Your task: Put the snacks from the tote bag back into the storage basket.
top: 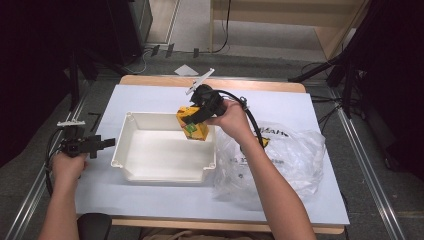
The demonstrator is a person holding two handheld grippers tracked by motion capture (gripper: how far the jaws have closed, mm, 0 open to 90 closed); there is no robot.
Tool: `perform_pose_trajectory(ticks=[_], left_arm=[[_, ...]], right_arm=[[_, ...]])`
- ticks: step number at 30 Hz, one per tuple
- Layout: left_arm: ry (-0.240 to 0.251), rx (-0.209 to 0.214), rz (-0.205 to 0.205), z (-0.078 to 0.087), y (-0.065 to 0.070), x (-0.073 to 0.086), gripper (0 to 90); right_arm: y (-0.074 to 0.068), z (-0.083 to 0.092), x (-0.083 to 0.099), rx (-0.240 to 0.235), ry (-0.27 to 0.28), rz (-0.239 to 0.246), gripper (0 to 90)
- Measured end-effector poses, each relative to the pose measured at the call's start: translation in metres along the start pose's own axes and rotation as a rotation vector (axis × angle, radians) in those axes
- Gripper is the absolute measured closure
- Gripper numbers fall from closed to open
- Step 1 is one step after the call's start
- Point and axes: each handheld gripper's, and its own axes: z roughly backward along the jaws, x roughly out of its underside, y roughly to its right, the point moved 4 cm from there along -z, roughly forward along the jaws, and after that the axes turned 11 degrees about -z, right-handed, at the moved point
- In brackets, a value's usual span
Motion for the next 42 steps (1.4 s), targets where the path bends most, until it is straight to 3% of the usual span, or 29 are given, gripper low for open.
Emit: perform_pose_trajectory(ticks=[15, 42], left_arm=[[0.000, 0.000, 0.001, 0.000, 0.000, 0.000, 22.8], [0.001, 0.001, 0.002, 0.000, 0.000, 0.000, 22.8]], right_arm=[[0.009, -0.021, 0.009, 0.006, -0.029, -0.013, 51.5], [0.013, -0.042, 0.012, 0.024, -0.049, 0.031, 51.4]])
